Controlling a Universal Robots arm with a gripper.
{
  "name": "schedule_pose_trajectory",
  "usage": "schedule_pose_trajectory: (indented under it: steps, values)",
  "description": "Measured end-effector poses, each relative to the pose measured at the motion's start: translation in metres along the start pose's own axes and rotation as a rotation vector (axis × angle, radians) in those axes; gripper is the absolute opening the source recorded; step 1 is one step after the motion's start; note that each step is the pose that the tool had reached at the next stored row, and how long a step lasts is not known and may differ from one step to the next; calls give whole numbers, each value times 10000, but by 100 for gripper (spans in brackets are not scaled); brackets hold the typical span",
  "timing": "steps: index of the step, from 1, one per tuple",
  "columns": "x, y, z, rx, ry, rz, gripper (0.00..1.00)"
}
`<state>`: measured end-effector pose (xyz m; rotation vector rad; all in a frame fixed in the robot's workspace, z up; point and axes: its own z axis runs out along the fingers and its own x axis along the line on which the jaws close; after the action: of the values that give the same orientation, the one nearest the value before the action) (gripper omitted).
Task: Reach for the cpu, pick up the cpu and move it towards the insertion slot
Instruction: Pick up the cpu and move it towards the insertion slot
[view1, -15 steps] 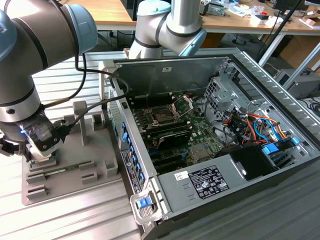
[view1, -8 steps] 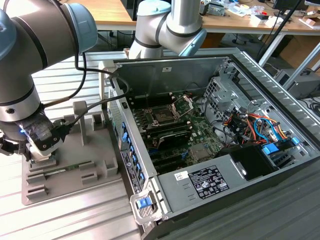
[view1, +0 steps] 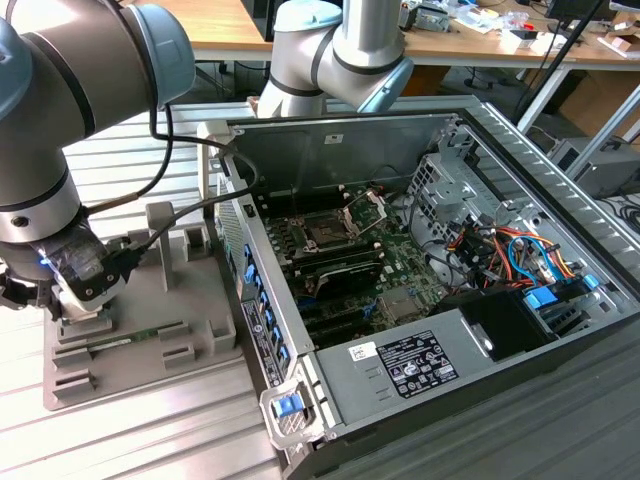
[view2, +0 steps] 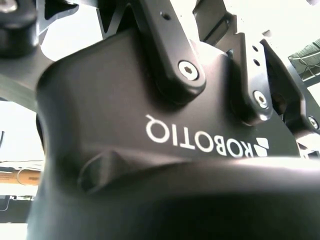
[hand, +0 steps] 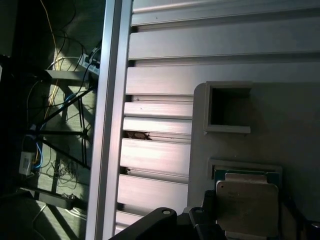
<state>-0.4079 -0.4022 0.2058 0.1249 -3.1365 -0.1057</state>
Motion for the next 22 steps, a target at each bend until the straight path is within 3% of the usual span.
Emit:
schedule_pose_trajectory:
  steps: [22]
  values:
    - [0, 1, -18, -153, -12, -1, 55]
